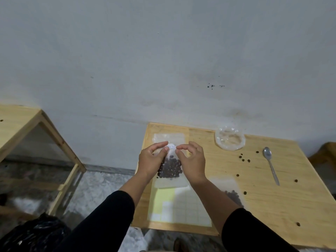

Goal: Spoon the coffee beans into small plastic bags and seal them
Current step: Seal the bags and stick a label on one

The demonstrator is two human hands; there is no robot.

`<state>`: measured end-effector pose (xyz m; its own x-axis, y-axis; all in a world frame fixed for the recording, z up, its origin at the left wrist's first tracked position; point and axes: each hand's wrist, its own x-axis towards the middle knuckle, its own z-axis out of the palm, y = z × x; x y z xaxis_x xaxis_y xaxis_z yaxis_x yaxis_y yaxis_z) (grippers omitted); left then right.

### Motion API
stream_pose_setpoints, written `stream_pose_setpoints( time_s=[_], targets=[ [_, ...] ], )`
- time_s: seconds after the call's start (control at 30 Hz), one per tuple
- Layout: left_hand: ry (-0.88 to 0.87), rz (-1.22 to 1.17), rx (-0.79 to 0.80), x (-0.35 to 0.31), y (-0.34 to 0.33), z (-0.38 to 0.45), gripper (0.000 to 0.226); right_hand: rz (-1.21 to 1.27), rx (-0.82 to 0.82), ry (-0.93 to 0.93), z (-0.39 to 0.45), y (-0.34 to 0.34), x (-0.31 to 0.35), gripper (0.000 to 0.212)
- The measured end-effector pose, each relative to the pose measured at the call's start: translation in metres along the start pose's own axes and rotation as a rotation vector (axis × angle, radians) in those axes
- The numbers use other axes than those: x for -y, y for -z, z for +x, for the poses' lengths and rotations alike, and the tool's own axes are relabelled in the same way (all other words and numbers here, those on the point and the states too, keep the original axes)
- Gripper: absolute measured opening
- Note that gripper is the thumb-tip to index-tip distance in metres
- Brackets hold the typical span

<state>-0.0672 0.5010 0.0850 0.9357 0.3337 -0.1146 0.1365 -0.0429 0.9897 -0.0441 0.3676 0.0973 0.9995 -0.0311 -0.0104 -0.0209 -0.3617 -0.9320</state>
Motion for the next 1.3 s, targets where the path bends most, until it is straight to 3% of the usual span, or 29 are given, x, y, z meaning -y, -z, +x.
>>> stream_pose_setpoints(
  time_s=[0.17,0.47,0.87,1.07,1.3],
  targets=[
    [-0.012,0.013,0.018,-0.003,-0.004,-0.002,0.016,0.186,0.055,-0.121,-0.003,-0.004,-0.001,0.012],
    [0.022,0.021,0.087,0.005,0.009,-0.007,0.013,0.281,-0.038,-0.232,-0.013,-0.014,0.004,0.013],
    [0.088,0.047,-0.02,0.012,0.029,-0.003,0.012,0.181,-0.073,-0.155,-0.027,-0.043,0.002,0.016],
    [0.106,0.059,-0.102,0.023,0.026,0.02,0.014,0.116,0.046,-0.133,-0.028,-0.034,-0.02,0.024],
    [0.083,0.233,-0.002,0.033,-0.005,0.055,0.028,0.012,-0.056,-0.216,0.03,-0.024,-0.043,0.022]
  ],
)
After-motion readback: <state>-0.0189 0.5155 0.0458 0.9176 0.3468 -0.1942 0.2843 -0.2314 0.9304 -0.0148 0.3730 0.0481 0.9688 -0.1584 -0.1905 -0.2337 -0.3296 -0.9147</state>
